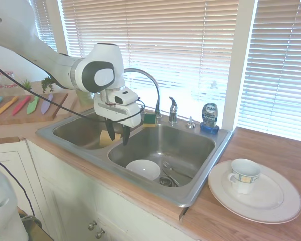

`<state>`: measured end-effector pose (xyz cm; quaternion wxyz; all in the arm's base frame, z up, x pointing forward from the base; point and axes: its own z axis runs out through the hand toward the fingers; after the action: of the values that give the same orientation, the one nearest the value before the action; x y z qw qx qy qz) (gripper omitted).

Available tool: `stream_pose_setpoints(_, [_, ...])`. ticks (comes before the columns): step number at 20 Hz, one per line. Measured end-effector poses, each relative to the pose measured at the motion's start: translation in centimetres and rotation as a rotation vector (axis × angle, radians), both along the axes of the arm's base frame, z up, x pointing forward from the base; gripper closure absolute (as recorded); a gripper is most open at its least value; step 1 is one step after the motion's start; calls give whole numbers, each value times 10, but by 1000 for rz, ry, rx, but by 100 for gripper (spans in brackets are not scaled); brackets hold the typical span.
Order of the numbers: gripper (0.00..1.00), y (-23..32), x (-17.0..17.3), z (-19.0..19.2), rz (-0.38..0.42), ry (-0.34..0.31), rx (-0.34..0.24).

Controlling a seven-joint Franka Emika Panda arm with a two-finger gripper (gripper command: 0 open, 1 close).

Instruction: Turn off the faucet

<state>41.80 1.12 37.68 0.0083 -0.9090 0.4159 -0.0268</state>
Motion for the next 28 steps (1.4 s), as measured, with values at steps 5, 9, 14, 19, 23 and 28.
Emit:
stream_pose_setpoints(5, [100,-1,1,1,-3,-3,-2])
stream_pose_setpoints(9, [100,-1,9,5,-4,-11,-10])
stream_pose_setpoints(14, [100,-1,50,11,-16,-27,-50])
stream_pose_setpoints(19, [100,-3,111,25,-40,-87,-65])
stream_pose_setpoints(23, [100,-4,162,43,-88,-270,-64])
stream_pose_setpoints(28, [100,-2,202,67,-155,-443,-40])
